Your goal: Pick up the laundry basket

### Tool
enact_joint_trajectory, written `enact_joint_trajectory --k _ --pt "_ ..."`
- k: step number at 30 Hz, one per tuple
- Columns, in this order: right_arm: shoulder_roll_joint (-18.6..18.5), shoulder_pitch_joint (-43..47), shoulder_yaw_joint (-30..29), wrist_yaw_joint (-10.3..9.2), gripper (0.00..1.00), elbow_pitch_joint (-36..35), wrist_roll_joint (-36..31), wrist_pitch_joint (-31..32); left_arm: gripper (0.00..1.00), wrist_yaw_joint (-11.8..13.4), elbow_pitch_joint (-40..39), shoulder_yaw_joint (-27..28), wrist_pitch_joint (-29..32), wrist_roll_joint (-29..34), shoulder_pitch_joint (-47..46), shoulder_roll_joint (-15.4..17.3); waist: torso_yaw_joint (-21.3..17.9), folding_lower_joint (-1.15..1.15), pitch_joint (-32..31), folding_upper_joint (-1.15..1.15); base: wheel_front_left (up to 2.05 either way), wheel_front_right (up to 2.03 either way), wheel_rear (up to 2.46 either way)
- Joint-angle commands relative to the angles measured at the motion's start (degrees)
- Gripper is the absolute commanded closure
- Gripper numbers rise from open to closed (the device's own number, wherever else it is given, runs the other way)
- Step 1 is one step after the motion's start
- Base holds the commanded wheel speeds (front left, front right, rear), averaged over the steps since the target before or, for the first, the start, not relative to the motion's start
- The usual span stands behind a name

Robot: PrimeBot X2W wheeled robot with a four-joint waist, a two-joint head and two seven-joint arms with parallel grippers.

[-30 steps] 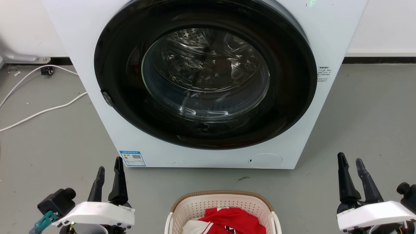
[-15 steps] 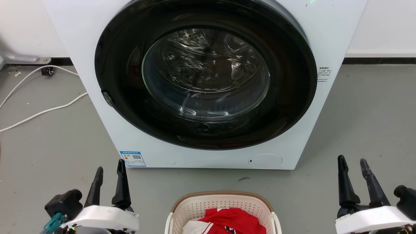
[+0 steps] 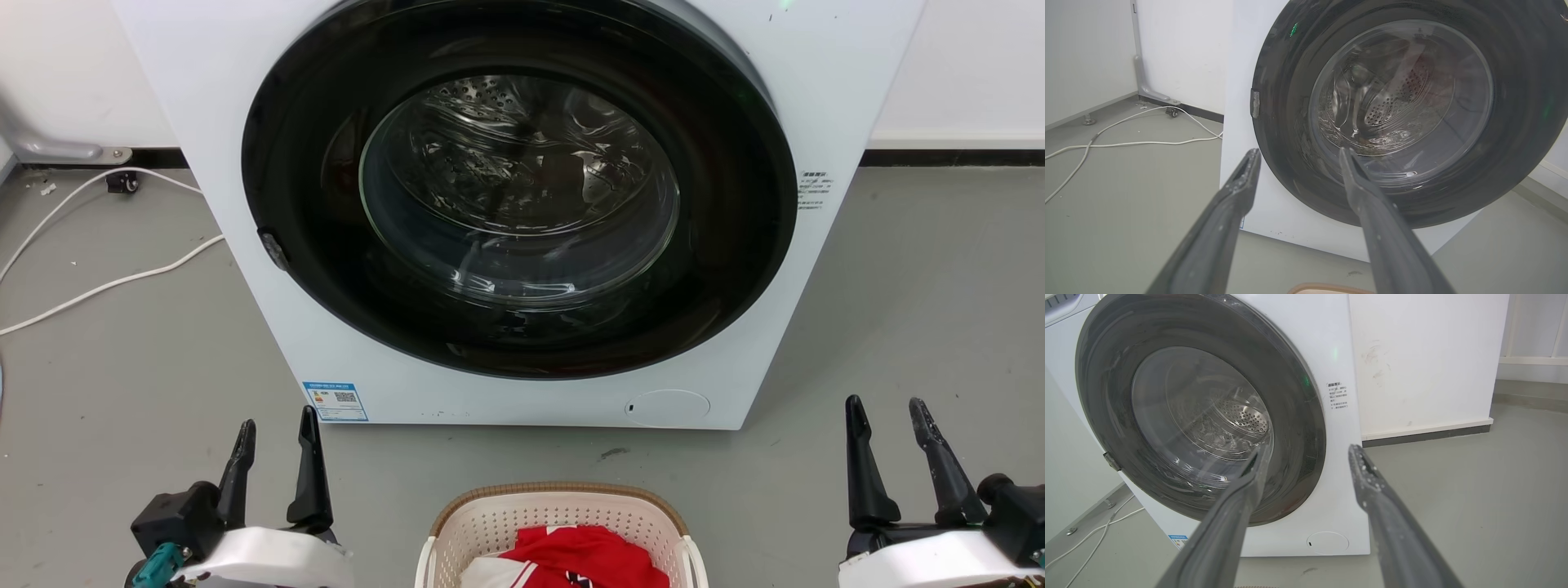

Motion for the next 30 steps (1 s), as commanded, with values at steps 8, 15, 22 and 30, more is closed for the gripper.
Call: enact_joint_trajectory --k 8,15,22,30 --pt "-0.27 1.03 -0.08 0.00 0.00 -1.58 -4.89 -1.34 0.00 0.55 -0.79 0.17 -1.38 4.71 0.68 0.38 -0.01 0.00 -0.02 0.00 0.00 0.00 0.00" --pt "-0.28 1.59 0.10 0.00 0.00 -2.50 -8.10 -2.22 0.00 0.63 -1.00 0.21 -2.14 8.15 1.01 0.32 0.09 0.00 0.07 0.00 0.00 0.00 0.00" --pt "-0.29 2.21 0.19 -0.01 0.00 -3.02 -11.43 -2.96 0.00 0.61 -1.25 0.31 -3.02 11.37 1.41 0.21 0.22 0.00 0.00 0.00 0.00 0.00 0.00" --pt "-0.31 3.24 0.28 -0.01 0.00 -3.16 -15.10 -3.94 0.00 0.63 -1.35 0.38 -4.02 15.32 2.09 0.08 0.30 0.00 -0.04 0.00 0.00 0.00 0.00"
